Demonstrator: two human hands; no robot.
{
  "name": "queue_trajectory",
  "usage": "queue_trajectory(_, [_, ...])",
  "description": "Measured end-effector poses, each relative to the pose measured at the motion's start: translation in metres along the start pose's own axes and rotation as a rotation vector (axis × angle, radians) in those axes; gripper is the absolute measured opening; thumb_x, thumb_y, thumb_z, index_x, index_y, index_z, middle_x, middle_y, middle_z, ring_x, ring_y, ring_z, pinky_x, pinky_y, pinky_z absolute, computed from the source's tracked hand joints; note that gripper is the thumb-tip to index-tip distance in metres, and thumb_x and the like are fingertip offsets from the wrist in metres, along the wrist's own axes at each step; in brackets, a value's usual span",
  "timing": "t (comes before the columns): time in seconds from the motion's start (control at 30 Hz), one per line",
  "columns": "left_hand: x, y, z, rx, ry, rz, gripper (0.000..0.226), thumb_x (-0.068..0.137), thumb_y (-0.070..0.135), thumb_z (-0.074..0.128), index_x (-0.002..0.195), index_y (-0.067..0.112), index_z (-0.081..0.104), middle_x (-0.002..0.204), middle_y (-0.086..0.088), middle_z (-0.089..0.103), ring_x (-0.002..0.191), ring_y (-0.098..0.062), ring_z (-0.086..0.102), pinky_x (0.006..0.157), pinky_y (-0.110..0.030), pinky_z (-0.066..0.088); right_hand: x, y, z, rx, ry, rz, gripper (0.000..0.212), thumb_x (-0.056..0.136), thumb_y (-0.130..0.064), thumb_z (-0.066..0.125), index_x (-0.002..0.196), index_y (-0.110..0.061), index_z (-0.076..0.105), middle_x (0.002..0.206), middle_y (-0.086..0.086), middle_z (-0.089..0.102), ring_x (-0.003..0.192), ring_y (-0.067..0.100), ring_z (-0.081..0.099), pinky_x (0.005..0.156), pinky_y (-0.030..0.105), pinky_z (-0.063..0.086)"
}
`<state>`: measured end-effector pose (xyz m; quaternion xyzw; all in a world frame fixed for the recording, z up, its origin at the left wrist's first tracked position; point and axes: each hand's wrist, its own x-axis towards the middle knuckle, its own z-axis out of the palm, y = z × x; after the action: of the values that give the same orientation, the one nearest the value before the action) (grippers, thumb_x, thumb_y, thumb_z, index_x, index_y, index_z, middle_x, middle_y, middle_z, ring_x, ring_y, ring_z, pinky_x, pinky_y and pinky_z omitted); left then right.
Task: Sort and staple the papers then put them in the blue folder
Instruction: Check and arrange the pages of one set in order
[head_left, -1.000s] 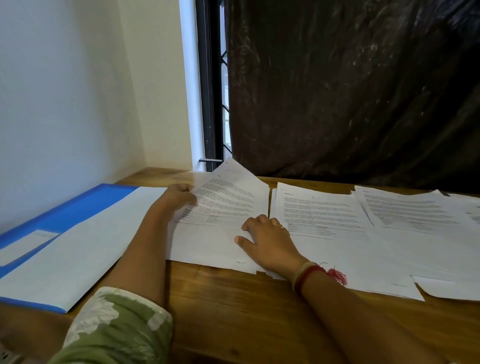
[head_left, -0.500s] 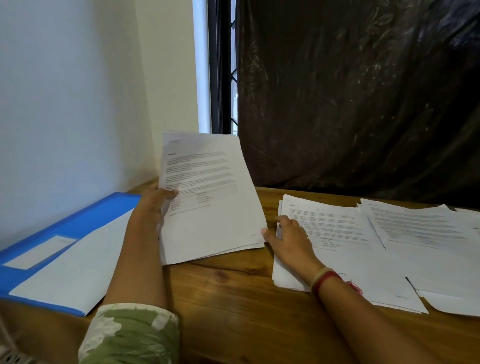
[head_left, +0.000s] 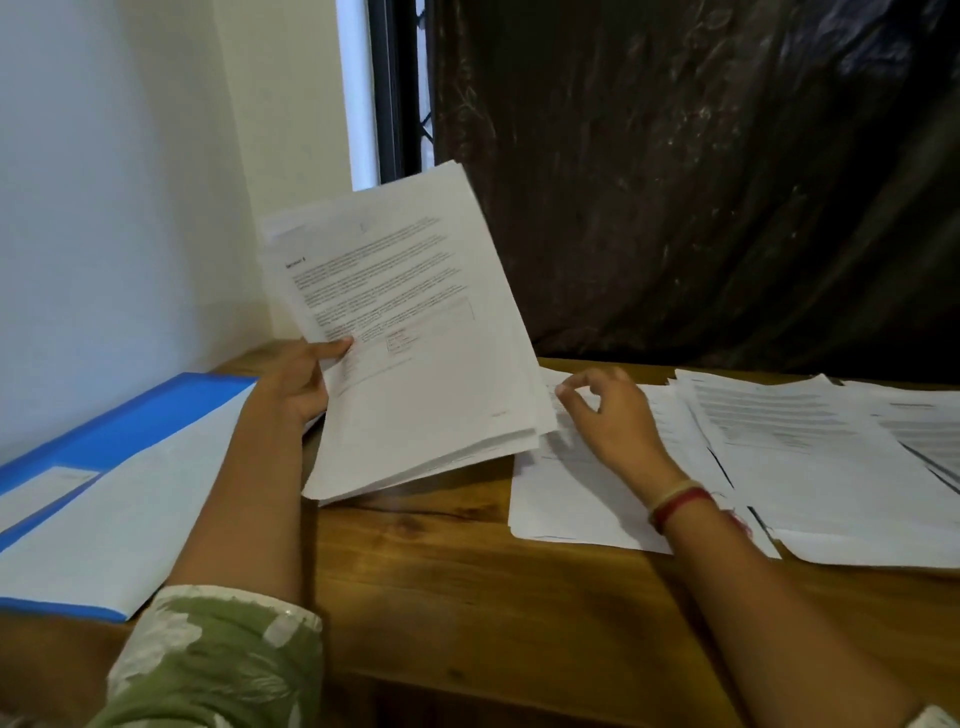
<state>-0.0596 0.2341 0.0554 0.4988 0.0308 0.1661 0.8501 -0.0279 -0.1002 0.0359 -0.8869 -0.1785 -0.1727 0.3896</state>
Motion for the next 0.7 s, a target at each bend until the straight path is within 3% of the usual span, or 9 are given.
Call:
queue_trajectory(0.1, [0.004,-0.011,0.020,0.056,-0.090,-0.030,0.042,0.084,0.000,0.059,0.125,0.009,0.059,0.120,-0.010,0.064,0.101,-0.020,0.067,0.083,-0.033,0.057,-0.003,0.021,-0.016,-0.024,-0.071,0.027,0.017,0.094,-0.044,0.056,0.099,-0.028,0.060,0.141,0.004,0.047,0.127,0.025,0.046,0.106,0.037,0.037])
queue_trajectory(0.17, [0.008,-0.023,0.034,0.093,-0.160,-0.073,0.059,0.076,-0.002,0.067,0.133,0.007,0.055,0.129,-0.013,0.060,0.112,-0.025,0.062,0.095,-0.039,0.051,-0.004,0.035,-0.027,-0.058,-0.167,0.044,0.024,0.091,-0.046,0.059,0.105,-0.027,0.061,0.142,0.002,0.046,0.129,0.026,0.045,0.107,0.040,0.036])
queue_trajectory(0.23, [0.009,-0.033,0.045,0.130,-0.209,-0.121,0.071,0.071,-0.001,0.072,0.138,0.008,0.050,0.136,-0.013,0.056,0.124,-0.030,0.054,0.106,-0.046,0.042,-0.007,0.046,-0.035,-0.159,-0.316,0.004,0.045,0.086,-0.050,0.064,0.124,-0.027,0.056,0.145,-0.001,0.043,0.132,0.028,0.043,0.109,0.042,0.036])
queue_trajectory(0.3, [0.010,-0.040,0.049,0.143,-0.220,-0.156,0.073,0.070,-0.003,0.072,0.138,0.007,0.050,0.136,-0.014,0.056,0.125,-0.032,0.053,0.101,-0.048,0.046,-0.016,0.053,-0.041,-0.237,-0.481,-0.050,0.076,0.076,-0.066,0.065,0.140,-0.035,0.039,0.150,-0.004,0.036,0.136,0.027,0.037,0.113,0.048,0.033])
queue_trajectory(0.4, [0.012,-0.047,0.044,0.121,-0.210,-0.201,0.085,0.062,-0.001,0.079,0.141,0.007,0.046,0.139,-0.017,0.052,0.127,-0.036,0.050,0.100,-0.050,0.047,-0.030,0.060,-0.048,-0.241,-0.614,-0.084,0.106,0.052,-0.093,0.054,0.142,-0.052,0.018,0.157,-0.012,0.024,0.142,0.021,0.026,0.117,0.056,0.021])
queue_trajectory(0.47, [0.013,-0.051,0.041,0.112,-0.176,-0.243,0.087,0.061,0.000,0.080,0.141,0.009,0.047,0.141,-0.015,0.051,0.126,-0.035,0.051,0.101,-0.052,0.045,-0.038,0.066,-0.050,-0.289,-0.688,-0.124,0.107,0.050,-0.097,0.048,0.142,-0.057,0.011,0.159,-0.016,0.015,0.146,0.019,0.016,0.119,0.055,0.013])
queue_trajectory(0.6, [0.011,-0.058,0.046,0.093,-0.083,-0.270,0.055,0.082,-0.007,0.058,0.134,0.009,0.053,0.131,-0.012,0.060,0.116,-0.032,0.059,0.080,-0.044,0.058,-0.044,0.074,-0.046,-0.371,-0.729,-0.192,0.105,0.053,-0.101,0.031,0.144,-0.059,0.001,0.161,-0.020,0.004,0.149,0.017,0.008,0.120,0.052,0.003])
queue_trajectory(0.7, [0.011,-0.060,0.044,0.084,-0.102,-0.280,0.069,0.071,-0.006,0.064,0.137,0.009,0.052,0.133,-0.013,0.058,0.121,-0.033,0.057,0.084,-0.046,0.056,-0.040,0.080,-0.037,-0.343,-0.672,-0.203,0.100,0.058,-0.100,0.030,0.146,-0.057,0.008,0.159,-0.020,0.013,0.148,0.017,0.016,0.120,0.056,0.010])
